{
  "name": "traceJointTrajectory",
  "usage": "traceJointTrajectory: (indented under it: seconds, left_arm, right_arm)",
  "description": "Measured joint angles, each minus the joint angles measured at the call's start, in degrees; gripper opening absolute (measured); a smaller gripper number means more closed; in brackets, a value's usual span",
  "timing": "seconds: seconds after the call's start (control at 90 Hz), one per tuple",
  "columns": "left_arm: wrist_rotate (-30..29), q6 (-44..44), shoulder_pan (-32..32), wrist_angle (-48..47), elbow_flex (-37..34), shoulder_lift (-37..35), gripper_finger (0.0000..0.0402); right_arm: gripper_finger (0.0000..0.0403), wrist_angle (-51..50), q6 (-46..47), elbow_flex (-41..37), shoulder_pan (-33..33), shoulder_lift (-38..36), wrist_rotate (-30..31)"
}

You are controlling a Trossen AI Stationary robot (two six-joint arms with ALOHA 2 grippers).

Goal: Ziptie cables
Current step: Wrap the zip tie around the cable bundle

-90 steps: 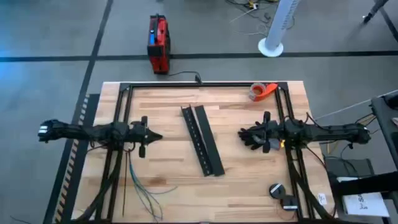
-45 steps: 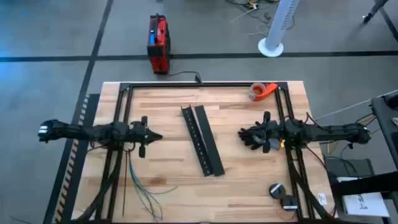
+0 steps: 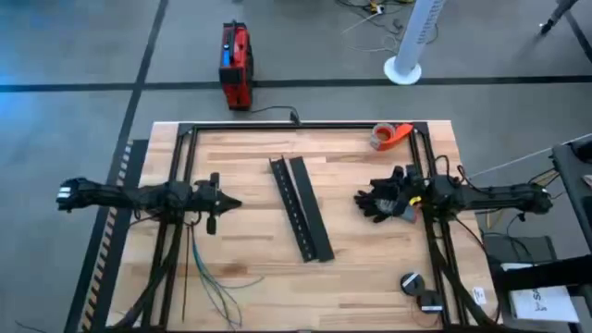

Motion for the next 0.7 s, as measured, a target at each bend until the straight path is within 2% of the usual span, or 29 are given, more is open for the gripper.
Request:
traceJointTrajectory:
  seconds: [0.289, 0.411, 0.611, 0.7]
  left_arm:
    - [-0.2, 0.2, 0.0, 0.1, 0.0, 0.0, 0.0011]
    - [-4.7, 0.5, 0.0, 0.2, 0.0, 0.0, 0.0011]
    - [-6.0, 0.5, 0.0, 0.2, 0.0, 0.0, 0.0011]
    - [-6.0, 0.1, 0.0, 1.2, 0.0, 0.0, 0.0011]
  right_arm:
    - [0.0008, 1.9, -1.4, 0.0, 0.8, 1.8, -0.3]
    - [0.0008, 3.2, -2.5, 0.0, 3.2, 3.7, -0.1]
    - [0.0008, 8.4, -2.9, 0.0, 10.2, 5.7, 9.0]
    - [0.0008, 9.1, -2.9, 0.0, 13.2, 6.6, 11.1]
